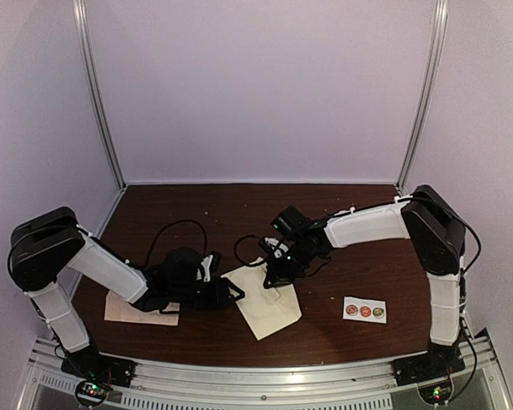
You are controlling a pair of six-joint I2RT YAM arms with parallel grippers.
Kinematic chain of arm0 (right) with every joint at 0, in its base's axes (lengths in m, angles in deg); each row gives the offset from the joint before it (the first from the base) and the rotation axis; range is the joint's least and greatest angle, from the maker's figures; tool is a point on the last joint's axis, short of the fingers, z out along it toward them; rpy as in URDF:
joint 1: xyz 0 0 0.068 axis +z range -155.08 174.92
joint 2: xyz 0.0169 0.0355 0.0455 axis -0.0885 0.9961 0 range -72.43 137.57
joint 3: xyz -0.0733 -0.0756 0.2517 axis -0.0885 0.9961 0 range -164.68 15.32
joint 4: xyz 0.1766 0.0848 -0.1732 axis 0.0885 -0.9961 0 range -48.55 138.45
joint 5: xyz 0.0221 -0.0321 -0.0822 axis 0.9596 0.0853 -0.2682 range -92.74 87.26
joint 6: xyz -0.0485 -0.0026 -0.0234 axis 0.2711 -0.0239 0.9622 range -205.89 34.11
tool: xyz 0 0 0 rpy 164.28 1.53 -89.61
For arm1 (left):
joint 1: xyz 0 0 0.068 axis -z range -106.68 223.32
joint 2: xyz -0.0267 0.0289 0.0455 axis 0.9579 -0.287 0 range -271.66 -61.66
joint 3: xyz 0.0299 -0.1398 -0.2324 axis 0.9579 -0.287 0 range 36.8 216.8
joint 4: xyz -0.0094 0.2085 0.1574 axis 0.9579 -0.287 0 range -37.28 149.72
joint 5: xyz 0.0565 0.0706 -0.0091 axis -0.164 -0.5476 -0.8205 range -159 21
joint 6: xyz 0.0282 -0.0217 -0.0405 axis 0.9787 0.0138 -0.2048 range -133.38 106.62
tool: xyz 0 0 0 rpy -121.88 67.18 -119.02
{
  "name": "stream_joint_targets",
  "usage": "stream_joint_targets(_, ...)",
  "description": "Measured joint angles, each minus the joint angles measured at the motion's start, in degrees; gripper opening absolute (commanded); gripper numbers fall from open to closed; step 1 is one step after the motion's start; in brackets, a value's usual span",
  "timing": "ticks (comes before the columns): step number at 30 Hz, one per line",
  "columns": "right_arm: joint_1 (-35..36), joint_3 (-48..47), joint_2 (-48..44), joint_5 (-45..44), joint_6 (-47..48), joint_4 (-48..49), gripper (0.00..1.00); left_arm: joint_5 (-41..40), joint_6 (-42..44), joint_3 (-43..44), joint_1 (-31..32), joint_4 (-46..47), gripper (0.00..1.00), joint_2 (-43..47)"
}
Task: Place the letter into the envelope and seal it
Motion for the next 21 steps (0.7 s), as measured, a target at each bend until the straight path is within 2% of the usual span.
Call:
stream_joint_targets(6,0.44,-0.70,0.35,-0.20,0.59,-0.07,0.00,0.07,0.02,0.26,0.00,-0.04,0.45,-0.17)
stream_joint_targets(12,0.44,-0.83,0.33,-1.18,1.38,-0.44,0.22,-0.74,0.15,0.26,0.00,-0.81,0.46,0.26)
stream_joint_targets(17,0.52,-1.11,-0.94,-2.73,2.73,-1.27,0.31,-2.78,1.07,0.26,-0.02,-5.31,0.46,2.73)
stream_joint_targets(21,0.55,-1.46,-3.02,-4.44,3.69,-2.21,0.32,-4.24,1.66,0.26,-0.31,-8.41,0.47,4.35)
